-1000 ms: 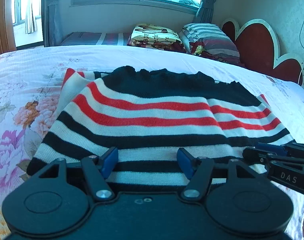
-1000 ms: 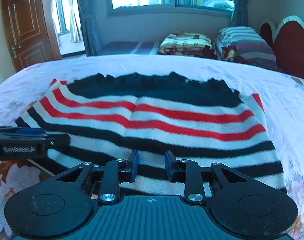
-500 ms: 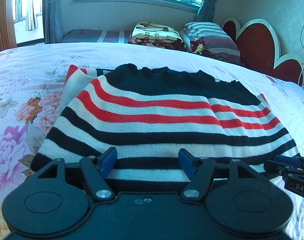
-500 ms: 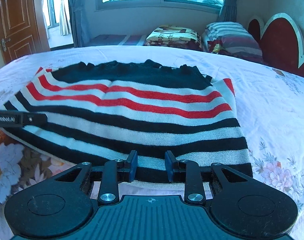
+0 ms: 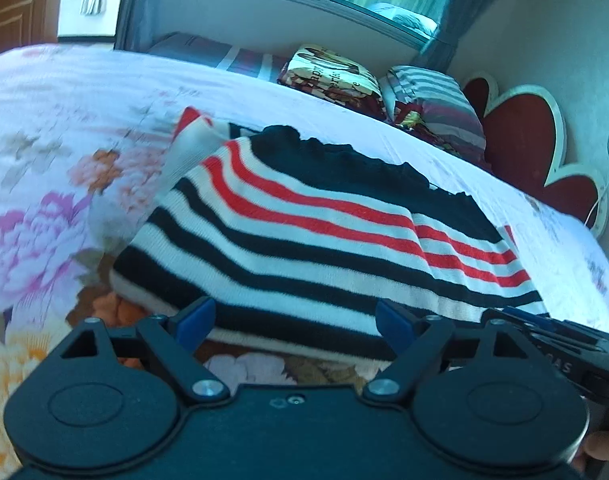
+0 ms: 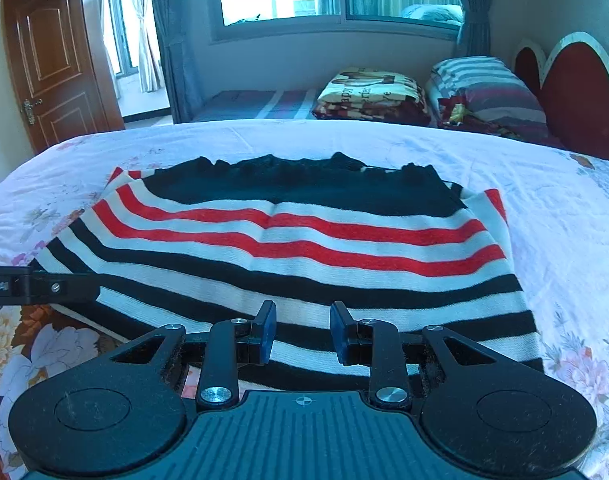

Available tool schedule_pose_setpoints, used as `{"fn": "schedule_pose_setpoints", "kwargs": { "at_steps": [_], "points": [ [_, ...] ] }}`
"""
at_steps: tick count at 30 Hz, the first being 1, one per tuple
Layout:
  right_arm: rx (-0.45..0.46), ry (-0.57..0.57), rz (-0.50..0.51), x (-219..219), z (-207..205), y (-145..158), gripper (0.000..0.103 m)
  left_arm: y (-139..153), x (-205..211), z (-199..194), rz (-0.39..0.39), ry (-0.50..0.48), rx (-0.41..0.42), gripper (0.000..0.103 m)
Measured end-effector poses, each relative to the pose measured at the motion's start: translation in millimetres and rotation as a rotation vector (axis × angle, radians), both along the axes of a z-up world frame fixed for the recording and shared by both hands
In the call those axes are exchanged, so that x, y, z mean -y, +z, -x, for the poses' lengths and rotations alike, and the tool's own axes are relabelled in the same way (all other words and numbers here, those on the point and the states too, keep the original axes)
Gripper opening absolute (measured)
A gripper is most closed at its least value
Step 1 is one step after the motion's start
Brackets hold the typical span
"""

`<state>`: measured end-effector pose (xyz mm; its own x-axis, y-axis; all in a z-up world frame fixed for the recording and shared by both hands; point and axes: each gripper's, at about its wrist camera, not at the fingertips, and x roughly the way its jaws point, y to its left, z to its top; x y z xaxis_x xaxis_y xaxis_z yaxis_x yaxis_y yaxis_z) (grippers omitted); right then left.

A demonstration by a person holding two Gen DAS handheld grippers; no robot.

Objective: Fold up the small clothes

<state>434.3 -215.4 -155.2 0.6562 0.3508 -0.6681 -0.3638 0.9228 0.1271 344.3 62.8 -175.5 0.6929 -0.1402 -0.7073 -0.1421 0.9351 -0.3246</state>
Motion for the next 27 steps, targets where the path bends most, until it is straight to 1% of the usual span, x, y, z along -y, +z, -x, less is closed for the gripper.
{"fn": "schedule_pose_setpoints", "kwargs": {
  "at_steps": [2,5,7,9,12,14,16,17,20,23,25,27],
  "points": [
    [0.001,0.008,-0.005,-3.8,-3.3,-0.1,0.029,-1.7,-6.0,6.1,0.031,0.035,-0.018,0.09],
    [0.003,0.022,0.0,-11.0,-9.1,-1.2,0.029,-8.3,-15.7,11.8,0.096,0.075,-0.044,0.09],
    [-0.002,0.028,-0.005,-14.3,-13.2,-2.9,0.029,-14.9,-21.9,13.2,0.149,0.109,-0.06,0.09],
    [-0.004,0.033,-0.007,-17.8,-17.3,-5.1,0.029,-22.1,-29.2,12.8,0.224,0.143,-0.061,0.09],
    [-0.002,0.035,-0.003,-21.4,-22.3,-8.0,0.029,-30.7,-38.8,8.0,0.321,0.194,-0.044,0.091],
    [-0.004,0.029,-0.004,-21.6,-26.0,-9.9,0.029,-35.5,-43.5,2.8,0.369,0.221,-0.026,0.091],
    [-0.008,0.024,-0.008,-20.1,-30.5,-11.7,0.029,-40.3,-47.6,-2.8,0.421,0.241,0.001,0.089],
    [-0.01,0.022,-0.009,-19.4,-32.6,-12.2,0.029,-43.3,-49.9,-6.6,0.444,0.248,0.014,0.087],
    [0.005,0.018,-0.012,-16.6,-38.6,-10.2,0.029,-50.8,-55.6,-21.1,0.49,0.278,0.042,0.084],
    [0.021,0.015,-0.009,-15.9,-46.3,-8.0,0.029,-54.6,-58.4,-31.1,0.51,0.3,0.071,0.084],
    [0.025,0.006,-0.02,-15.8,-51.3,-7.3,0.029,-56.2,-57.7,-34.0,0.504,0.311,0.091,0.078],
    [0.03,0.002,-0.034,-16.7,-54.2,-7.5,0.029,-59.9,-59.0,-34.1,0.494,0.324,0.103,0.059]
  ]
}}
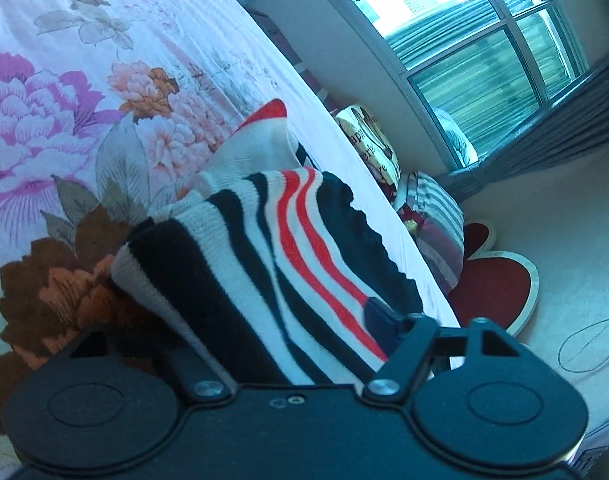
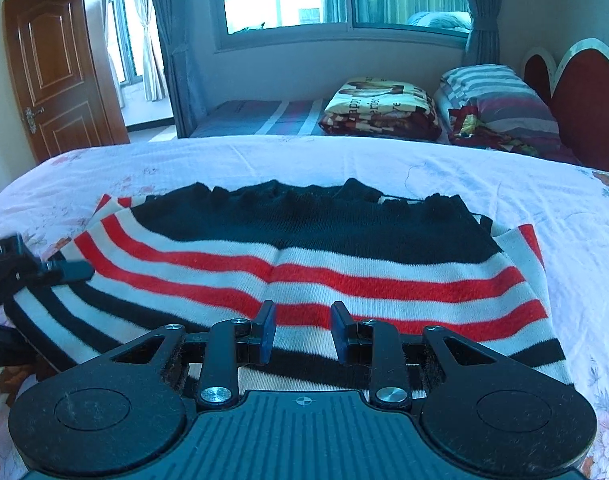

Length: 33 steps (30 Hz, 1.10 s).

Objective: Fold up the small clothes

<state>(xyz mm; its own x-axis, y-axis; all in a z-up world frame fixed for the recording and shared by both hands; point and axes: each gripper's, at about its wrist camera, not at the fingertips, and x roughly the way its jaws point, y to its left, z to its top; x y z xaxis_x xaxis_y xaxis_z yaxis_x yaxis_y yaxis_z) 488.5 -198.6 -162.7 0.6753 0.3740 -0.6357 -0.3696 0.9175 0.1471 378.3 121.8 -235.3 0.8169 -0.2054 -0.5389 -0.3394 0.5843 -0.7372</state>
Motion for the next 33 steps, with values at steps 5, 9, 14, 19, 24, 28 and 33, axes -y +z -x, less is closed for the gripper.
{"fn": "schedule_pose_setpoints", "kwargs": {
  "at_steps": [5,9,14,19,24,28,33],
  "points": [
    [0.004,0.008,0.023,-9.7,-1.3,-10.5,0.029,-7.6,-5.7,5.2,0.009,0.032,0.004,0.033],
    [0.041,0.035,0.1,-20.2,5.7,-25.3,0.03,-9.3,-8.5,10.8,0.013,0.045,0.013,0.029],
    [0.031,0.013,0.038,-16.3,3.4,-16.1,0.031,-8.2,-7.2,13.7,0.033,0.059,0.019,0.045],
    [0.038,0.046,0.099,-23.5,5.3,-27.6,0.031,-2.8,5.4,1.5,0.009,0.071,0.053,0.069],
    [0.022,0.051,0.067,-17.5,3.5,-27.5,0.032,-16.1,-3.5,4.0,0.108,0.125,0.047,0.026],
    [0.02,0.048,0.069,-17.4,3.8,-26.0,0.032,-16.8,-3.5,4.7,0.118,0.118,0.056,0.022],
    [0.083,0.054,0.109,-22.6,14.2,-34.0,0.032,-3.7,-1.0,4.1,0.058,0.082,0.083,0.019]
  ]
}}
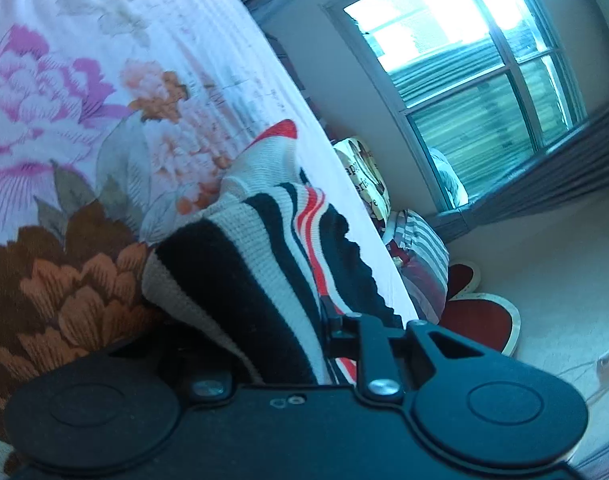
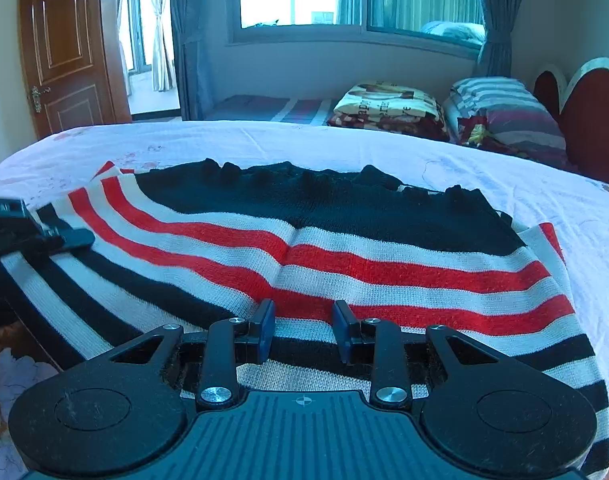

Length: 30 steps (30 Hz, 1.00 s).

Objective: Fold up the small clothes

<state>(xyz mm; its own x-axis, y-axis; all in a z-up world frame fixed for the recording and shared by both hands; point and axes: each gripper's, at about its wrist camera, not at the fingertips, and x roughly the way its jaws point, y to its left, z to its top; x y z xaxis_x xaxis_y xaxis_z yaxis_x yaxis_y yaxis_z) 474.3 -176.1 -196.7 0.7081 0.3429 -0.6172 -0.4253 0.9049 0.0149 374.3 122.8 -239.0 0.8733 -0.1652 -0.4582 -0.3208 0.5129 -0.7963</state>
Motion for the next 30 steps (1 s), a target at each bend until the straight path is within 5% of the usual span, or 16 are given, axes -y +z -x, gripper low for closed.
{"fn": "schedule_pose_setpoints", "kwargs": {
  "at_steps": [7,13,21,27,30],
  "points": [
    [0.027,0.004,0.02,-4.4,4.0,-3.9,0.032,45.4,22.7,-8.0,-0.177,-0.106,0.105,0.017],
    [0.012,0.015,0.002,1.5,2.4,-1.0,0.032,84.0,70.4,-29.0,-0.365,-0.29,0.211,0.015],
    [0.025,-0.168,-0.088,78.4,9.3,15.7,0.032,89.1,151.7,-47.7,-0.433,-0.598,0.29,0.015],
    [-0.046,-0.288,-0.147,143.5,21.3,17.5,0.032,54.2,216.9,-60.1,-0.477,-0.83,0.178,0.021],
    [-0.069,-0.294,-0.167,157.7,30.7,22.2,0.032,46.0,218.9,-55.4,-0.509,-0.839,0.142,0.028]
  ]
}}
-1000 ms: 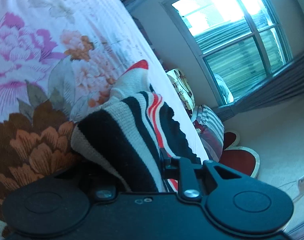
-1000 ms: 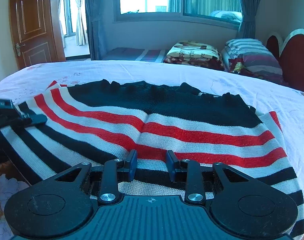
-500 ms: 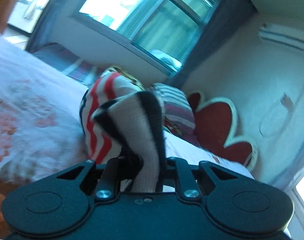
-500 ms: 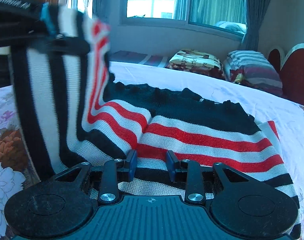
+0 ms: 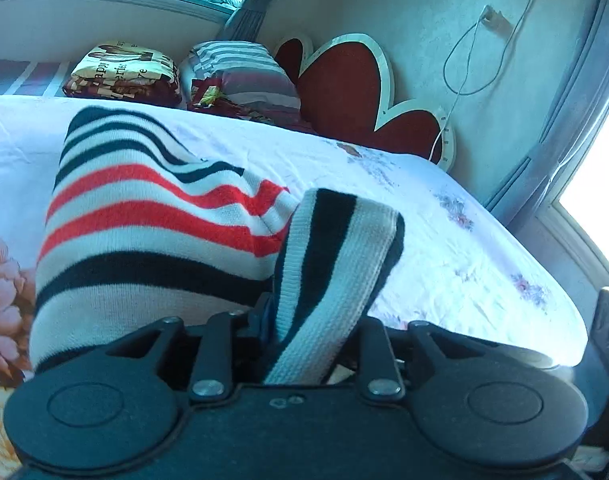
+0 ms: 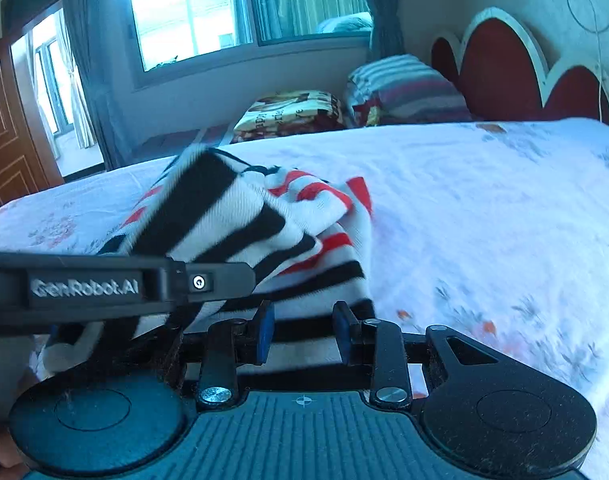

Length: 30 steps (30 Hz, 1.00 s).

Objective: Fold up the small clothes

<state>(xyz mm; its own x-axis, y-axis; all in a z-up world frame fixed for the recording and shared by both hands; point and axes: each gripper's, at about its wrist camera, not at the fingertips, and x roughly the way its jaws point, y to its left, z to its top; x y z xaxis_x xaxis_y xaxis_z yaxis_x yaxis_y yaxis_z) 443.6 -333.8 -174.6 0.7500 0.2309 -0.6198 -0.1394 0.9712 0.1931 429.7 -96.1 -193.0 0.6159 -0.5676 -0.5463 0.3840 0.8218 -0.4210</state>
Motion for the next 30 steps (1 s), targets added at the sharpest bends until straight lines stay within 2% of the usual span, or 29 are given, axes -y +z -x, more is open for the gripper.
{"fn": "schedule_pose_setpoints", "kwargs": {
  "at_steps": [1,2,3,5,8,9,10,11,12,14,16,20,23,27,28,29,30],
  "points": [
    [-0.005,-0.004,-0.009,4.1,2.9,2.0,0.032,2.6,-0.4,2.1,0.007,0.004,0.006,0.03],
    [-0.013,-0.004,-0.023,8.3,5.4,3.9,0.032,6.0,-1.5,4.4,0.019,0.008,0.004,0.038],
    [-0.026,-0.001,-0.043,13.3,8.5,6.2,0.032,8.6,-0.6,9.6,0.038,0.005,-0.003,0.051],
    [-0.038,0.002,-0.071,20.4,14.9,11.2,0.032,18.8,-2.8,22.3,0.062,0.0,-0.002,0.066],
    [-0.047,0.006,-0.107,29.4,25.8,21.9,0.034,33.6,6.1,36.0,0.08,-0.029,0.045,0.067],
    [-0.056,0.007,-0.124,32.1,28.8,25.5,0.04,38.7,4.4,41.8,0.096,-0.03,0.061,0.068],
    [-0.058,0.005,-0.137,34.0,31.6,28.1,0.064,43.0,-0.4,43.9,0.11,-0.024,0.077,0.069],
    [-0.051,0.008,-0.155,35.6,35.6,31.7,0.079,46.4,-4.9,43.8,0.119,0.0,0.093,0.071],
    [-0.045,0.022,-0.175,37.3,38.7,35.2,0.079,49.2,-11.3,43.1,0.118,0.038,0.101,0.071],
    [-0.057,0.033,-0.213,34.9,44.8,38.9,0.079,51.3,-27.0,38.2,0.098,0.119,0.107,0.072],
    [-0.081,0.045,-0.276,35.4,41.6,41.2,0.079,45.8,-38.6,33.1,0.027,0.191,0.099,0.072],
    [-0.161,0.018,-0.433,36.0,19.2,31.8,0.079,28.0,-58.3,25.6,-0.026,0.282,0.021,0.071],
    [-0.206,-0.015,-0.531,36.9,1.1,23.2,0.079,13.0,-60.1,21.2,-0.053,0.286,-0.032,0.072],
    [-0.236,-0.031,-0.577,34.0,-24.5,15.7,0.079,-6.2,-58.8,19.4,-0.048,0.245,-0.1,0.074],
    [-0.233,-0.036,-0.585,34.0,-29.1,15.0,0.07,-8.5,-58.3,19.2,-0.05,0.248,-0.098,0.074],
    [-0.231,-0.048,-0.58,34.0,-32.4,14.6,0.046,-10.3,-58.8,19.3,-0.046,0.251,-0.101,0.075],
    [-0.234,-0.067,-0.57,35.1,-36.1,12.2,0.035,-12.2,-60.4,20.5,-0.038,0.254,-0.111,0.075]
  ]
}}
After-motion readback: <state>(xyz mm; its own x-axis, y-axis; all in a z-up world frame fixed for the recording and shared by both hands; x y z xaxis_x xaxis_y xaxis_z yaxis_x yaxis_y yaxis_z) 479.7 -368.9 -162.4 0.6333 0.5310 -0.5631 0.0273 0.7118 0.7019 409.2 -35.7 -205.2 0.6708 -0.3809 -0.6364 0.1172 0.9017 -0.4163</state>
